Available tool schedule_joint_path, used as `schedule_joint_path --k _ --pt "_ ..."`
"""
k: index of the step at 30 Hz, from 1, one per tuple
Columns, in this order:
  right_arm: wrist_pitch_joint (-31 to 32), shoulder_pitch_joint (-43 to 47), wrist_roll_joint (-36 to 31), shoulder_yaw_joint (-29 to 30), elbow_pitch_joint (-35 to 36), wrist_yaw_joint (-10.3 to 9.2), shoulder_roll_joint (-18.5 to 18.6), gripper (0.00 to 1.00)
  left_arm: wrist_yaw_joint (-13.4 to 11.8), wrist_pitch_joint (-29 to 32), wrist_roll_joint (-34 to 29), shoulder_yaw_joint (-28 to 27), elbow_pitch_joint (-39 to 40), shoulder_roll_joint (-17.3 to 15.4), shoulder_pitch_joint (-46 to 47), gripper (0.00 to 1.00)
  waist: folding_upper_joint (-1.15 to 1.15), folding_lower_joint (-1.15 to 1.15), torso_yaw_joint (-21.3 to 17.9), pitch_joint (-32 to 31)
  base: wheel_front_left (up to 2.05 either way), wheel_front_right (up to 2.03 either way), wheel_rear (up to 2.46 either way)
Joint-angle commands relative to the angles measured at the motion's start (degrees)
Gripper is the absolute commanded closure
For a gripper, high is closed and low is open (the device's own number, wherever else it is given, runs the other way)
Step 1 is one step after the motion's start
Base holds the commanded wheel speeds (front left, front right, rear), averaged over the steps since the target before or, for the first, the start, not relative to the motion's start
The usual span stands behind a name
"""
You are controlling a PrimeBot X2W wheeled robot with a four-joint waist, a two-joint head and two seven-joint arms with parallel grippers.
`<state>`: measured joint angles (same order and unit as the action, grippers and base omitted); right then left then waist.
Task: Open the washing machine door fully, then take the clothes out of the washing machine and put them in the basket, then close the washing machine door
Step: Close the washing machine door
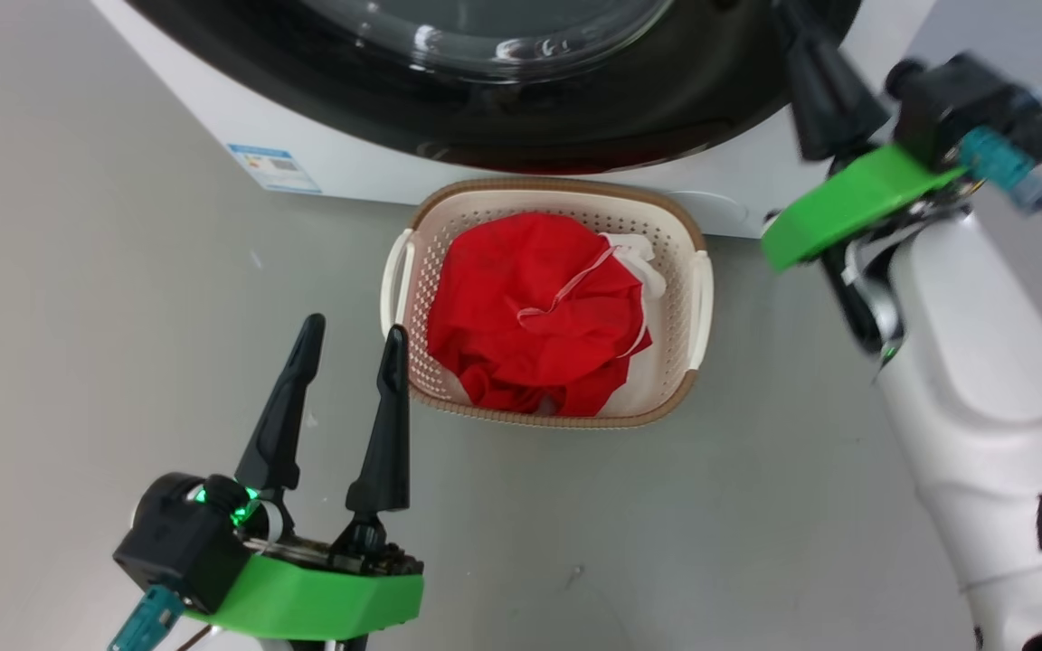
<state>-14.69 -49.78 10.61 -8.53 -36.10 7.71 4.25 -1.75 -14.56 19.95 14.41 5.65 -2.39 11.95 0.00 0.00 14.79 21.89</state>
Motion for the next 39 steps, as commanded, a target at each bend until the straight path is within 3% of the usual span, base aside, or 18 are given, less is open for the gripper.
schedule_joint_path --k 1,4,5,13,28,39 --pt "-0.3 1.8 1.0 -1.8 2.4 -0.22 -1.3 0.98 -0.2 -0.4 0.6 -2.1 0.9 -0.5 0.3 0.00 0.00 0.00 -1.4 -1.1 0.00 0.00 0.00" --pt "-0.3 5.7 3.2 -4.4 5.1 -0.22 -1.4 0.69 -0.3 -0.4 0.8 -2.1 0.1 -0.5 0.4 0.00 0.00 0.00 -2.6 -1.9 0.00 0.00 0.00" --pt "-0.3 7.1 3.8 -5.3 5.9 -0.22 -1.4 0.00 -0.5 -0.4 0.7 -2.3 -0.1 -0.5 0.3 0.00 0.00 0.00 -3.1 -2.2 0.00 0.00 0.00" --pt "-0.3 17.2 5.2 -9.9 11.0 -0.22 -1.4 0.00 -0.6 -0.4 0.2 -3.7 -1.5 -0.5 -0.2 0.00 0.00 0.00 -7.1 -4.7 0.00 0.00 0.00" --pt "-0.3 30.5 2.9 2.6 24.3 -0.22 -1.4 0.00 -0.1 -0.4 -2.4 -9.1 -1.8 -0.5 -1.6 0.00 0.00 0.00 -15.4 -7.8 0.00 0.00 0.00" --pt "-0.3 36.4 1.8 3.5 31.8 -0.22 -1.4 0.00 0.2 -0.4 -6.6 -11.3 2.3 -0.5 -3.7 0.00 0.00 0.00 -18.4 -10.0 0.00 0.00 0.00"
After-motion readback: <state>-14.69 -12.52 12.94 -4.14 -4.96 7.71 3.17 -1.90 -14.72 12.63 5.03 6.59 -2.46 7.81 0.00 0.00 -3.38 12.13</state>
